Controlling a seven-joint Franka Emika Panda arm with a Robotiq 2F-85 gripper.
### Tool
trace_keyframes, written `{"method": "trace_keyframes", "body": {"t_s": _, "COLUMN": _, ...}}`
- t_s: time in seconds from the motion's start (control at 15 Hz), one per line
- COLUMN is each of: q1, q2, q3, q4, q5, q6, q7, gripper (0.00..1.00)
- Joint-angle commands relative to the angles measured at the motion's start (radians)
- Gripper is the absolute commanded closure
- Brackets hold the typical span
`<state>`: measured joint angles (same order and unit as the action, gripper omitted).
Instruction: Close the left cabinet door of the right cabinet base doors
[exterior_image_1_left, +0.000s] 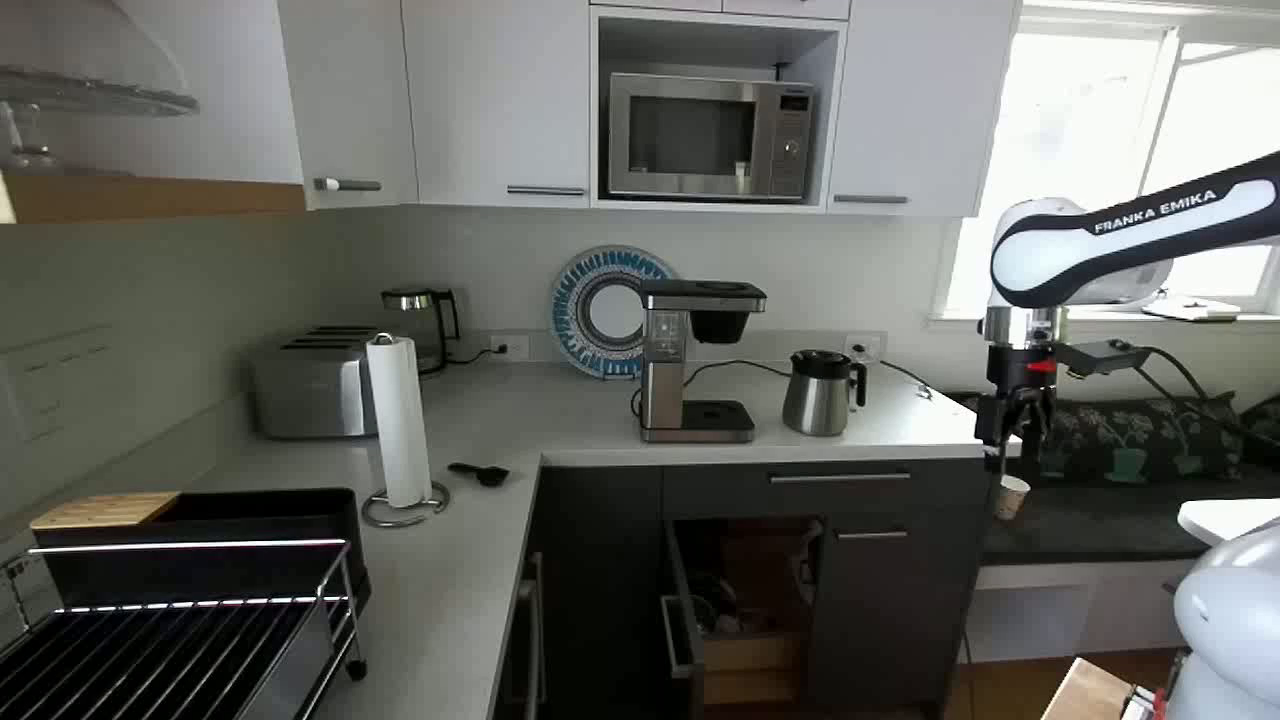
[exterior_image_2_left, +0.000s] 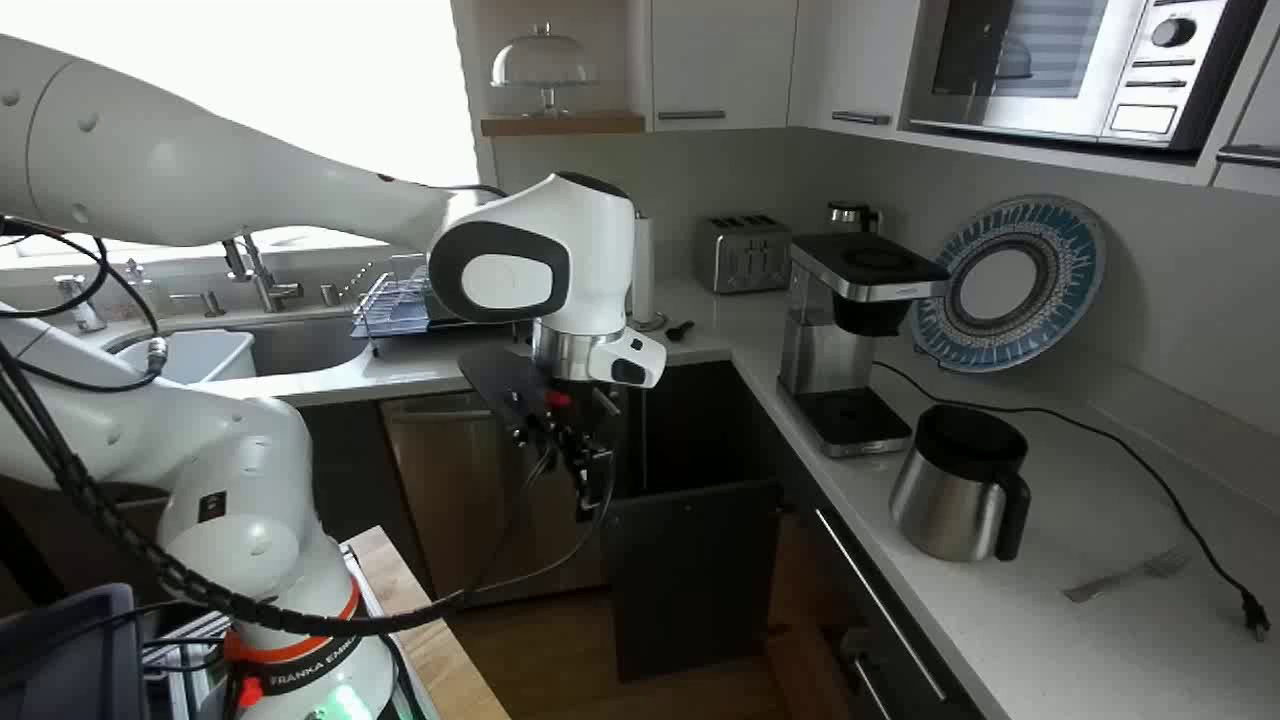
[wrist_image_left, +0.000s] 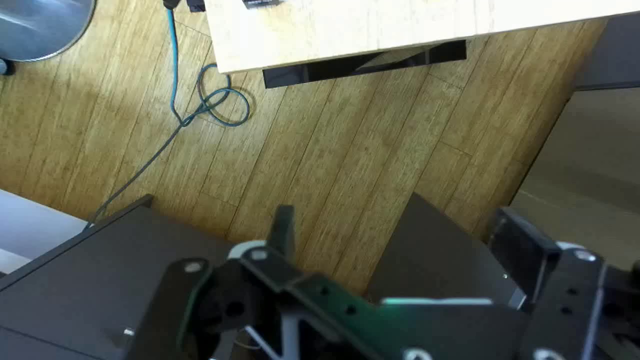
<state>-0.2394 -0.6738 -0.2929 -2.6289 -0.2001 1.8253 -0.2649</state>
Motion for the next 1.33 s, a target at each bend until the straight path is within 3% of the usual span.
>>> {"method": "trace_keyframes", "body": {"t_s": 0.0, "q1": 0.0, "q2": 0.0, "q3": 0.0, "q4": 0.003, "q5": 0.0, "q6": -0.003, "q7": 0.0, "gripper": 0.0}}
{"method": "trace_keyframes", "body": {"t_s": 0.53, "q1": 0.014, "q2": 0.011, "q3": 0.002, "q4": 0.013, "q5": 0.008, "q6": -0.005, "q7": -0.013, "gripper": 0.0}}
{"method": "trace_keyframes", "body": {"t_s": 0.87, "q1": 0.142, "q2": 0.164, "q3": 0.093, "q4": 0.122, "q5": 0.114, "q6": -0.036, "q7": 0.024, "gripper": 0.0}}
{"method": "trace_keyframes", "body": {"t_s": 1.07, "q1": 0.2, "q2": 0.256, "q3": 0.169, "q4": 0.154, "q5": 0.163, "q6": 0.012, "q7": 0.079, "gripper": 0.0}}
{"method": "trace_keyframes", "body": {"t_s": 1.27, "q1": 0.24, "q2": 0.336, "q3": 0.261, "q4": 0.144, "q5": 0.134, "q6": 0.166, "q7": 0.15, "gripper": 0.0}}
